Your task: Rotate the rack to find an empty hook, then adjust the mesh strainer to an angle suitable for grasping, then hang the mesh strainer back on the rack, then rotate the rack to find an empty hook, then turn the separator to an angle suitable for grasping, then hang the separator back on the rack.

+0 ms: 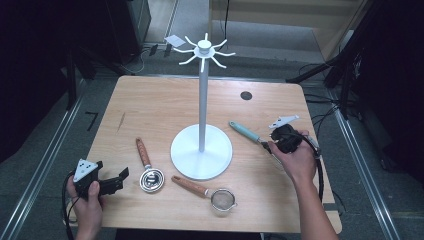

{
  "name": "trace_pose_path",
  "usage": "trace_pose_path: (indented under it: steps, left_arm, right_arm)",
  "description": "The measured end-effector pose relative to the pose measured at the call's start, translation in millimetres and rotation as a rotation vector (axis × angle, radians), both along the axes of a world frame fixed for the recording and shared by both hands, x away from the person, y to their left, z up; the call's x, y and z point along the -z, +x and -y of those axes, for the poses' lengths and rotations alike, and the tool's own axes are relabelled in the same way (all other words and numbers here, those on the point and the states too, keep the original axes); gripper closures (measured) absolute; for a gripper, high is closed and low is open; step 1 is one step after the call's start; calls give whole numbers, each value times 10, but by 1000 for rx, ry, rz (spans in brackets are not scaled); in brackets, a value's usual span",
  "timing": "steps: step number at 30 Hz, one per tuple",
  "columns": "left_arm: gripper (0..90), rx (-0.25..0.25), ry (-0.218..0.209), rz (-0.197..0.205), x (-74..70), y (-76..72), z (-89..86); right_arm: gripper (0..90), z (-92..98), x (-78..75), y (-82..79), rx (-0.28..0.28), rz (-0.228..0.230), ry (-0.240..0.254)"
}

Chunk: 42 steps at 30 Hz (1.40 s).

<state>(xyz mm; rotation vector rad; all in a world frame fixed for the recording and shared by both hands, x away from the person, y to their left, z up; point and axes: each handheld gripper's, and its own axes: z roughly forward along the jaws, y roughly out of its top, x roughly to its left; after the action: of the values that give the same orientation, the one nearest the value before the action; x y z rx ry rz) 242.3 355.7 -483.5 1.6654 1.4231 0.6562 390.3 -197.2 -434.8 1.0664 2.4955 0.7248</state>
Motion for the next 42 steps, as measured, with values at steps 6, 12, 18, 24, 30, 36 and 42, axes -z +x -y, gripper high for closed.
trace_pose_path:
  steps: [6,12,18,24,30,36,42]
  left_arm:
    - [0,0,5,-2,0,3,4]
    - [0,1,6,-3,-1,2,5]
    - [0,3,4,-4,0,4,3]
    - [0,5,3,-5,-1,4,1]
    - [0,5,2,-2,0,2,2]
    - [0,6,1,-1,0,2,1]
    - [0,6,1,-2,0,3,1]
  right_arm:
    - [544,-84,61,230,4,-88,-60]
    - [555,-153,107,348,-5,-136,-94]
    - [562,-210,135,454,-13,-173,-136]
    - [577,-266,148,539,-8,-218,-160]
    - [592,-326,186,590,-20,-254,-195]
    - [603,-369,237,644,-24,-304,-202]
    - [681,-443,273,656,-28,-305,-201]
